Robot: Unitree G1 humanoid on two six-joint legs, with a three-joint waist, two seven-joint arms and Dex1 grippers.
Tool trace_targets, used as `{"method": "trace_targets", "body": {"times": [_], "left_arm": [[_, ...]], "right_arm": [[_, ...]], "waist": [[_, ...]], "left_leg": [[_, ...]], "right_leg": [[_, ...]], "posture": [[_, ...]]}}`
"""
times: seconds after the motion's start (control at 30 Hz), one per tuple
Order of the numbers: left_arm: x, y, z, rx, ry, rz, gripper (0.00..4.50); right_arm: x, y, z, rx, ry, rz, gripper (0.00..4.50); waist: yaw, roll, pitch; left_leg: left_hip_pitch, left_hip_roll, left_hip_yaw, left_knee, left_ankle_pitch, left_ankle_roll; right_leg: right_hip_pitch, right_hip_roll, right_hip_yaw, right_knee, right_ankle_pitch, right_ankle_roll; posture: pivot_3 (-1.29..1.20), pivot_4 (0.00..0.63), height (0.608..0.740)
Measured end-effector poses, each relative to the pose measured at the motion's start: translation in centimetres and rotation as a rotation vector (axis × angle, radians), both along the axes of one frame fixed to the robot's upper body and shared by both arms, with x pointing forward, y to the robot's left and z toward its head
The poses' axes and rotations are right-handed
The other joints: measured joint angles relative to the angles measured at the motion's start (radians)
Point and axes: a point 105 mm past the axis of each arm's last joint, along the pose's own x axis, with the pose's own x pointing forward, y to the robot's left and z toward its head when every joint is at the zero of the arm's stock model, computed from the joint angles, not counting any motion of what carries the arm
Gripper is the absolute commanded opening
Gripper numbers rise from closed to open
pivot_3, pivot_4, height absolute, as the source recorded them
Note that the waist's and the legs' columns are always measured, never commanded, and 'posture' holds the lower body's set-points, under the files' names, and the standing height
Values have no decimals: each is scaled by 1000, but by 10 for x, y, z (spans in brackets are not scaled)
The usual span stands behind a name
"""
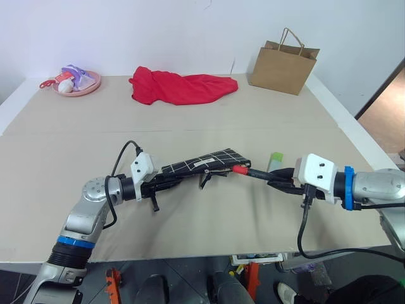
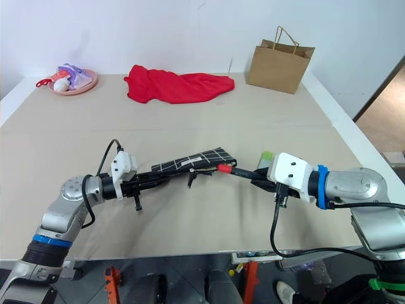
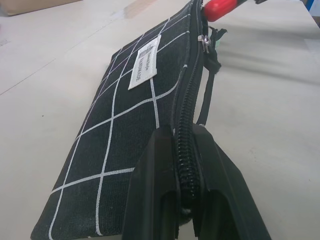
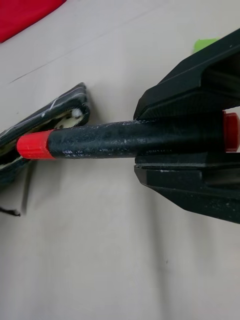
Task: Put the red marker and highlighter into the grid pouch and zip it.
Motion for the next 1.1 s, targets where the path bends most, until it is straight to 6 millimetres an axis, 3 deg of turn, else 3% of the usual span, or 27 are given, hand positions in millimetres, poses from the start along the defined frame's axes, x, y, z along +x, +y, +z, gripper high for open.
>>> {"method": "trace_targets", "body": {"times": [0.47, 0.63, 0.67, 0.87, 1.0, 1.1], "left_arm": [[-1, -1, -2, 0, 5, -1, 0], [-2, -1, -5, 8, 9, -5, 0], [-3, -1, -5, 11, 8, -7, 0], [-3, -2, -7, 17, 11, -11, 0], [-2, 1, -8, 27, 14, -5, 0], [-2, 1, -8, 32, 13, -3, 0]], "right_arm": [[20, 11, -8, -68, -15, 28, 672], [33, 35, -11, -83, -32, 89, 672], [38, 51, -12, -92, -42, 137, 672], [40, 103, -21, -115, -61, 300, 672], [43, 115, -25, -121, -61, 325, 672], [43, 120, -26, -108, -62, 339, 2108]], "waist": [[-1, 0, 0], [-1, 0, 0], [-2, 0, 0], [-1, 0, 0], [2, 0, 0], [7, 0, 0]], "left_leg": [[0, 0, 0, 0, 0, 0], [0, 0, 0, 0, 0, 0], [0, 0, 1, 0, 0, 0], [0, 1, 0, 0, 0, 0], [-1, 0, 0, 0, 0, 0], [-1, 0, 0, 0, 0, 0]], "right_leg": [[0, 0, 0, 0, 0, 0], [-1, 0, 0, 0, 0, 0], [-1, 0, 1, 0, 0, -1], [-1, 1, 0, 1, 0, -1], [-1, 0, 0, 1, 1, -2], [-1, 0, 0, 1, 2, -5]], "posture": [[0, 150, 740], [0, 150, 740], [0, 150, 740], [0, 150, 740], [0, 150, 740], [0, 150, 740]]}}
